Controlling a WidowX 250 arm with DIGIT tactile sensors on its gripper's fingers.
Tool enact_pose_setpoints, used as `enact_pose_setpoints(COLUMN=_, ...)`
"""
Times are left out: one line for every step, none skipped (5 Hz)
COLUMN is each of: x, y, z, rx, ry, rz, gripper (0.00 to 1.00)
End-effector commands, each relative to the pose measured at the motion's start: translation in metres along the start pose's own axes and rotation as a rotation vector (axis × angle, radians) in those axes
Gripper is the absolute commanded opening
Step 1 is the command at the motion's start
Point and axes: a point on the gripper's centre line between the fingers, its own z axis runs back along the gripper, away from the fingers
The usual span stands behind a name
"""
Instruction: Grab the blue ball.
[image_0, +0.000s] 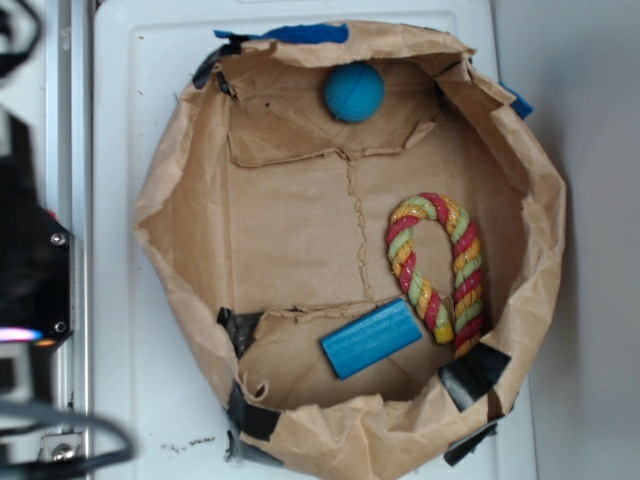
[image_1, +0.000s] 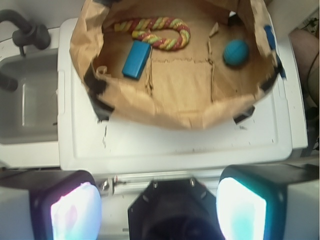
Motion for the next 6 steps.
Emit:
enact_pose_setpoints(x=0.088, y=0.039, z=-0.014, rx=0.061, ry=-0.089, rz=0.153, gripper=1.00)
enact_pose_setpoints(x=0.111, y=0.039, z=-0.024, rx=0.059, ry=-0.041, rz=0.181, gripper=1.00)
enact_pose_setpoints(x=0.114, y=0.031, z=-0.023, rx=0.138, ry=-0.108, rz=0.426, gripper=1.00)
enact_pose_setpoints(x=0.101, y=0.022, z=-0.023, rx=0.115, ry=-0.110, rz=0.681, gripper=1.00)
enact_pose_setpoints(x=0.101, y=0.022, z=-0.023, rx=0.115, ry=-0.110, rz=0.681, gripper=1.00)
enact_pose_setpoints(x=0.101, y=0.022, z=-0.023, rx=0.115, ry=-0.110, rz=0.681, gripper=1.00)
